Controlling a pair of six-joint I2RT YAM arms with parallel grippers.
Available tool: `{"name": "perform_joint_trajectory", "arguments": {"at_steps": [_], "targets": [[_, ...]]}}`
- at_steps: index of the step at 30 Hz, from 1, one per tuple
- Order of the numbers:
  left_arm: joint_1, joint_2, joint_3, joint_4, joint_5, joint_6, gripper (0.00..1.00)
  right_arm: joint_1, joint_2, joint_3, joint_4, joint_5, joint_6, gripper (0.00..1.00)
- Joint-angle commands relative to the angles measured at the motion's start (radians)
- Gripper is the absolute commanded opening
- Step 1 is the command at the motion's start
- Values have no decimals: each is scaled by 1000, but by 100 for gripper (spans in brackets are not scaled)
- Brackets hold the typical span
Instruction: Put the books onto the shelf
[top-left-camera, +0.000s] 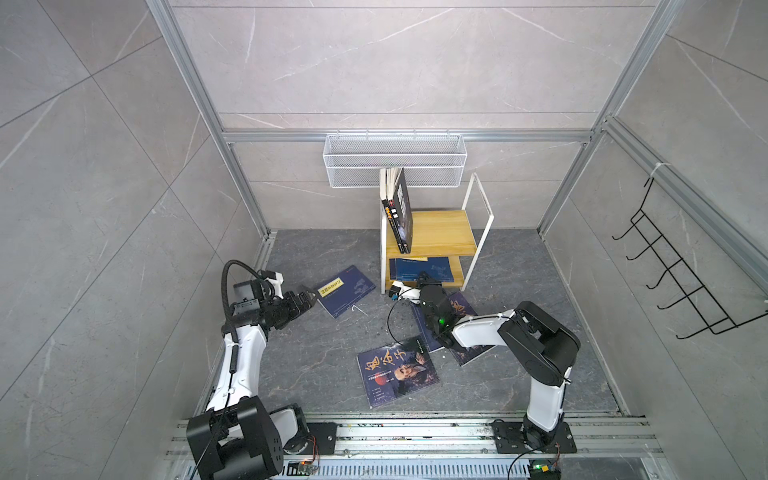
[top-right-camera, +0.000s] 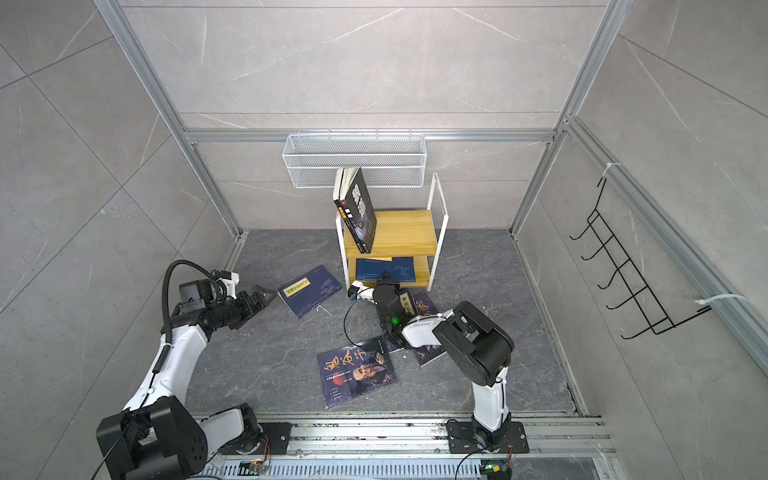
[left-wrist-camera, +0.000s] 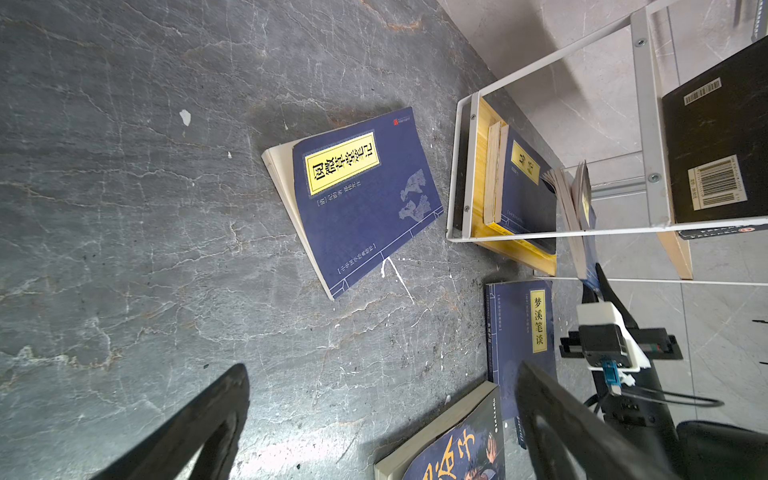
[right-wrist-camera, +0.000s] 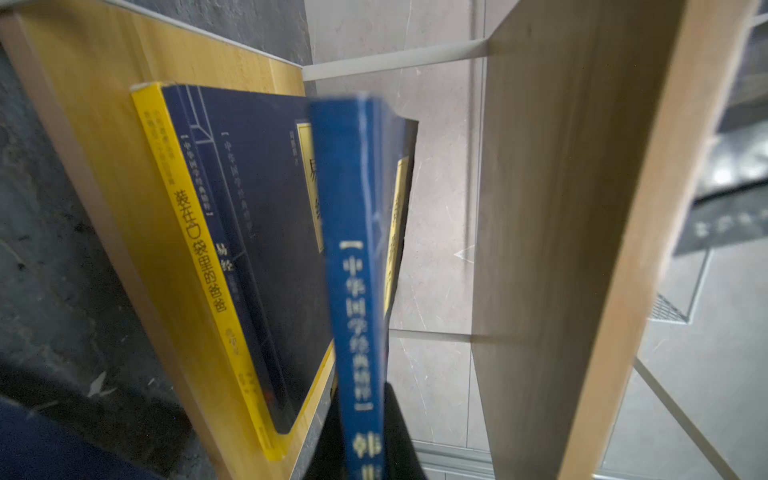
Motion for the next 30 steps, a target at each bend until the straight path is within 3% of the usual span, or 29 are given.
{"name": "perform_joint_trajectory", "arguments": {"at_steps": [1,9,30], "targets": [[5,-29,40,-12,20,25,100,-4,31,71,-98,-57,-5,0],[7,-34,38,-11,26,23,100,-7,64,143,-341,-116,48,0],[26,-54,23,-2,35,-3,100,-31,50,208,-536,-129,166,9]]}}
